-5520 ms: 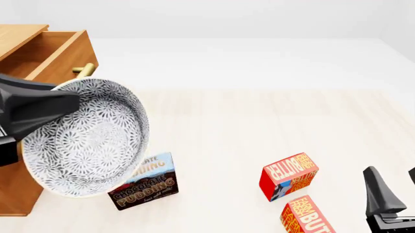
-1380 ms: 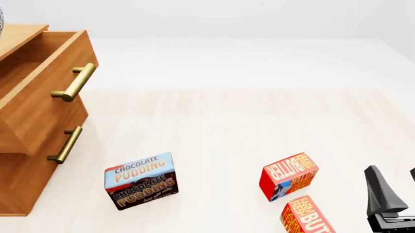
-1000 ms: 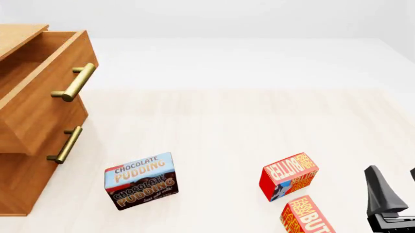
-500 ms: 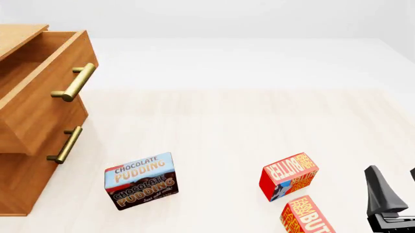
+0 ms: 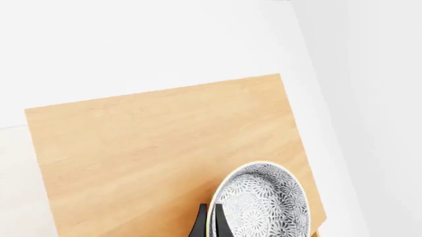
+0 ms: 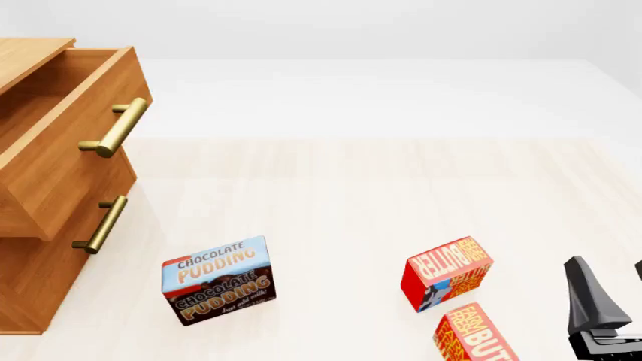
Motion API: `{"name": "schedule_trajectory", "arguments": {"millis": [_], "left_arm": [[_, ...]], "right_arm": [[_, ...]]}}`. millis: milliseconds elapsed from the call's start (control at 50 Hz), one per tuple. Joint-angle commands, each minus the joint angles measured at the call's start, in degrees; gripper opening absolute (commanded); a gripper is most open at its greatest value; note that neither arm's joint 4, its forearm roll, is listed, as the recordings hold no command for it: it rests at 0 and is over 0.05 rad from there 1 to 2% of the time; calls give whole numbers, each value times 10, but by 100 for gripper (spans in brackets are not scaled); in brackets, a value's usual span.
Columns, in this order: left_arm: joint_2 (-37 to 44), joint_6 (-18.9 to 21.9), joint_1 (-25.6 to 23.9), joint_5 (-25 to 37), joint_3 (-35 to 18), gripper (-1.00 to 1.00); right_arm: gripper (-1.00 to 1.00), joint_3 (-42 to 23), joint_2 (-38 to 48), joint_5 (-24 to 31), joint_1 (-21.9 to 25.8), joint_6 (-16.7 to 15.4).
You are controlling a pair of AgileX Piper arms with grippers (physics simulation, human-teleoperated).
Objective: Put the bowl in the top drawer of the cabinet.
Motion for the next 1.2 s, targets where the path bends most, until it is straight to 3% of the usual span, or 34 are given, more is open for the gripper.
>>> {"name": "schedule_trajectory", "arguments": {"millis": [20,80,100,360,1200], "left_arm": [[-5,-9,-5,-5,11,-100],[-13,-26,-7,-11,23,-100],[-13,-28,-6,-10,19,100],[-26,-34,-12,-10,29,100],[-181,-89,-118,46,106,100]], "right_arm": [[100,0,0,-1,0,0],[100,0,0,-1,0,0],[100,0,0,-1,0,0],[100,0,0,0,1,-1],[100,0,0,-3,5,1]]}}
